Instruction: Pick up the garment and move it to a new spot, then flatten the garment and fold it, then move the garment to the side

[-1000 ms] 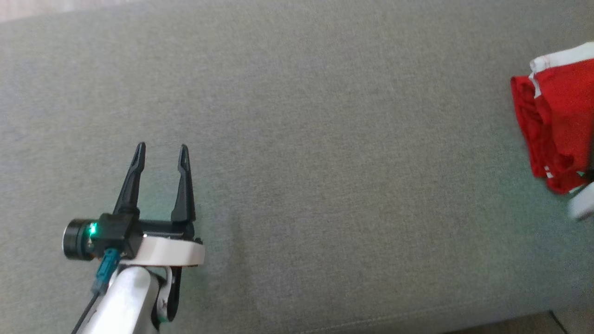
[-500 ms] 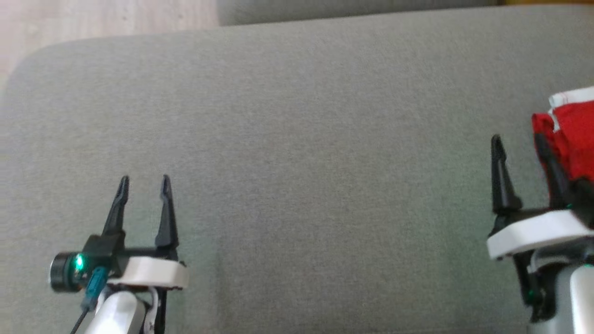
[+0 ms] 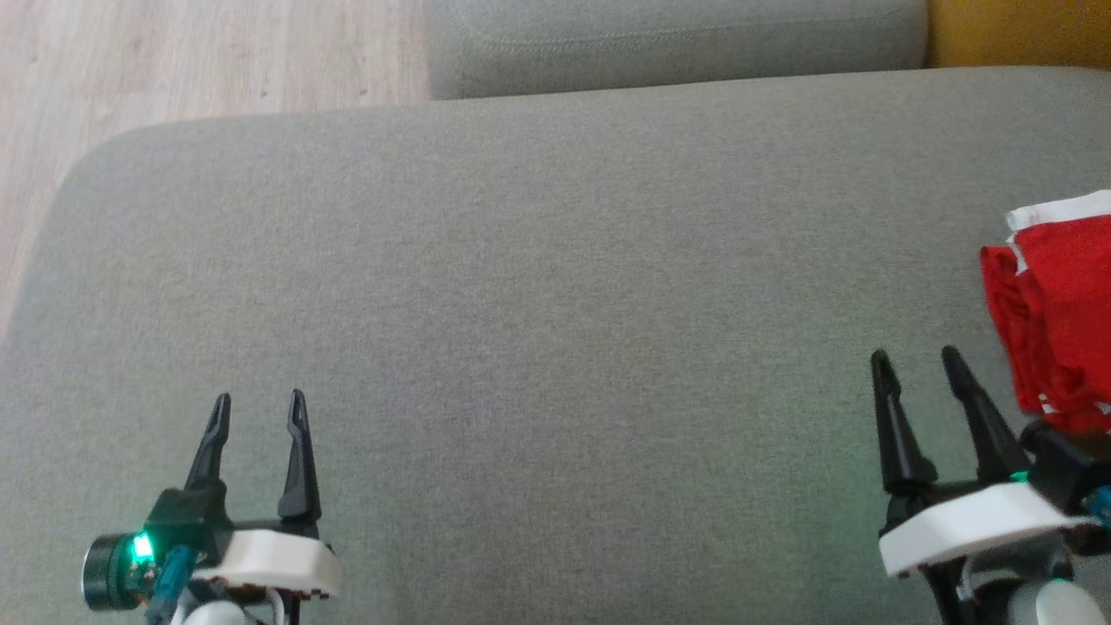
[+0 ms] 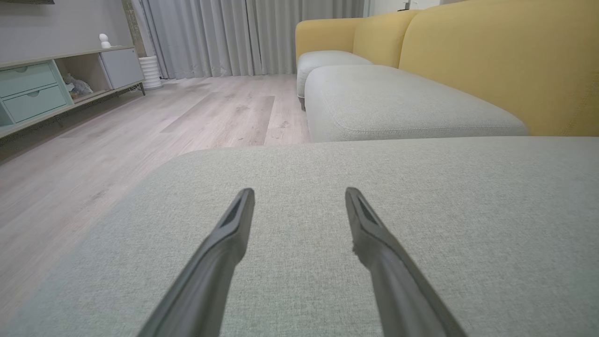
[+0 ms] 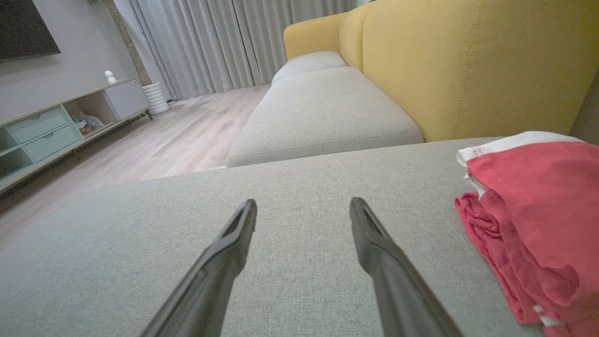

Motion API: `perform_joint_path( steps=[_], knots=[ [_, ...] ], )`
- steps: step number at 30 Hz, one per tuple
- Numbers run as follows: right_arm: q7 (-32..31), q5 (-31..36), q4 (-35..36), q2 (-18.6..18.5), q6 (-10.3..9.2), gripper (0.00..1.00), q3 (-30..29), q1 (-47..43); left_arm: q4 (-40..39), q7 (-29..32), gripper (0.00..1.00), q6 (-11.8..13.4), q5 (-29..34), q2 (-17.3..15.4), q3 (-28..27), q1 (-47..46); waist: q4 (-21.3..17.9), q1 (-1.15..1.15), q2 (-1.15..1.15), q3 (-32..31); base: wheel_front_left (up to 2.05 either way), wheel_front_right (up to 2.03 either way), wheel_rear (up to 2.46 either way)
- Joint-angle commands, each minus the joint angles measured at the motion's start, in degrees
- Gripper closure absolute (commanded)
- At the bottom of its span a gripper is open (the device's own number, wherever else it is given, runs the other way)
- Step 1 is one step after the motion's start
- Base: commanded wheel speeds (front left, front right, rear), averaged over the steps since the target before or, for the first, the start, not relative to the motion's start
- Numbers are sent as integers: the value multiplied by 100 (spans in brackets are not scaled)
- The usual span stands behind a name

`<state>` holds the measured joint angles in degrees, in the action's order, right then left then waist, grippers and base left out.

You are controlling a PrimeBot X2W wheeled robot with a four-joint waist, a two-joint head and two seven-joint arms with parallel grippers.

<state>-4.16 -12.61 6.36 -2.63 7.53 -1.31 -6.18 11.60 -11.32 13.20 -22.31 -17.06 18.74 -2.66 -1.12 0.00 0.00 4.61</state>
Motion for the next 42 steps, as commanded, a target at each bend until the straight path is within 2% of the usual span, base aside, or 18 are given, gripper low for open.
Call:
perform_joint_path(
  steps=[1,15,35,36,39,42],
  knots=[
    [69,-18,240,-26,-4,0,164,82,-196,3,0,54,-34,-142,-210,-133,-35,0,0,-45,0,0,0],
    [-50,25,477,-25,-4,0,258,-221,-308,195,0,115,-123,-170,-136,51,-47,0,0,-197,0,0,0],
    [-77,-17,437,-25,-4,0,248,-247,-391,283,0,229,-131,-235,-60,90,-28,0,0,-184,0,0,0],
    [-88,5,245,4,0,100,115,-300,-226,298,100,194,-100,-76,151,211,-28,0,0,-184,0,0,0],
    [-90,2,-63,7,0,100,122,-301,19,303,100,193,-97,26,188,252,-27,0,0,-183,0,0,0],
    [-69,-196,-80,-2,0,100,131,-289,1,330,100,147,-264,58,132,251,-23,0,0,-188,0,0,0]
  ],
)
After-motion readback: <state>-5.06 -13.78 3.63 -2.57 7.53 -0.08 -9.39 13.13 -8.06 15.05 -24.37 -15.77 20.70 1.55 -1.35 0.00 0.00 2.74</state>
